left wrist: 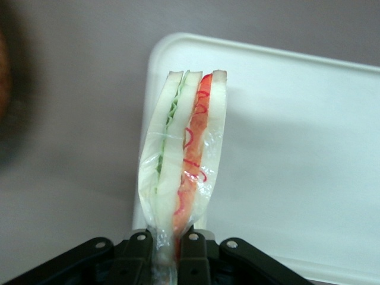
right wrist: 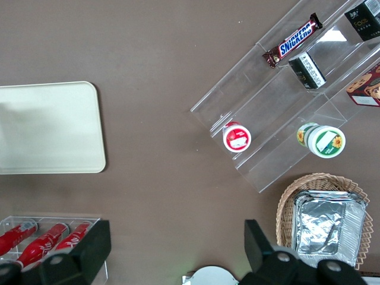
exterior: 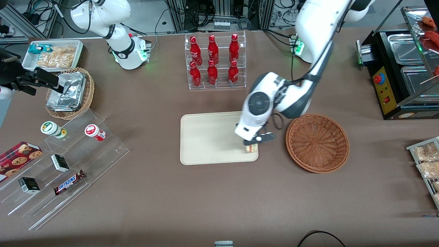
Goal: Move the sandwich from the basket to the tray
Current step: 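Lift the sandwich and carry it with the left gripper over the tray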
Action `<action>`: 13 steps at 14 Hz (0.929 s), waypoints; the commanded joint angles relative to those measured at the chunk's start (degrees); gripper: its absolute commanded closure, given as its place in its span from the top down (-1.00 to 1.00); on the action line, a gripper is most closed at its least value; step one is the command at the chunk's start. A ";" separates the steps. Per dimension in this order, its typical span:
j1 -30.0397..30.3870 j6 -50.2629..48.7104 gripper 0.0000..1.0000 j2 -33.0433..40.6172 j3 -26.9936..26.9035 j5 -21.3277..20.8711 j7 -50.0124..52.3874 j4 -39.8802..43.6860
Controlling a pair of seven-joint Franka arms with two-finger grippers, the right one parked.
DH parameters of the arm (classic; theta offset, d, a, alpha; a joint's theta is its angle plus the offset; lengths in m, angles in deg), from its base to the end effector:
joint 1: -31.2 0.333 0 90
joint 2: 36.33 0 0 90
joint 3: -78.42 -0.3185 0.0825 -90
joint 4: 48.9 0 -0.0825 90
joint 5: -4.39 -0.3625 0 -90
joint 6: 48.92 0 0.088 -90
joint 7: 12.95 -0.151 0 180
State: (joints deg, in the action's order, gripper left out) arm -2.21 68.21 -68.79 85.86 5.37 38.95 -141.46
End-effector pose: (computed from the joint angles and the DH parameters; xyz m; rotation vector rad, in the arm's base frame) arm 0.4969 -0.4214 0.2581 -3.0767 -0.3353 0.2386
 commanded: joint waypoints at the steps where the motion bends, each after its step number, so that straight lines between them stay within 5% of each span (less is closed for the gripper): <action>1: -4.54 -0.94 -0.89 -5.15 -0.75 -0.71 4.43 6.59; 8: -8.25 -0.85 -0.87 -10.26 -0.84 -0.62 7.42 12.32; 10: -8.25 -0.59 -0.72 -11.31 -0.75 -0.53 7.69 12.40; 11: -8.25 -0.06 -0.04 -11.32 -0.75 -0.27 7.78 12.40; 12: -8.07 0.38 0.99 -11.23 -0.75 0.08 7.95 12.40; 13: -8.07 0.29 1.00 -11.05 -0.75 0.08 8.39 12.32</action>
State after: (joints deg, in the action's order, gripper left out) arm -9.51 68.68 -79.28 85.75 5.38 45.62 -130.97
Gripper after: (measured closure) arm 0.683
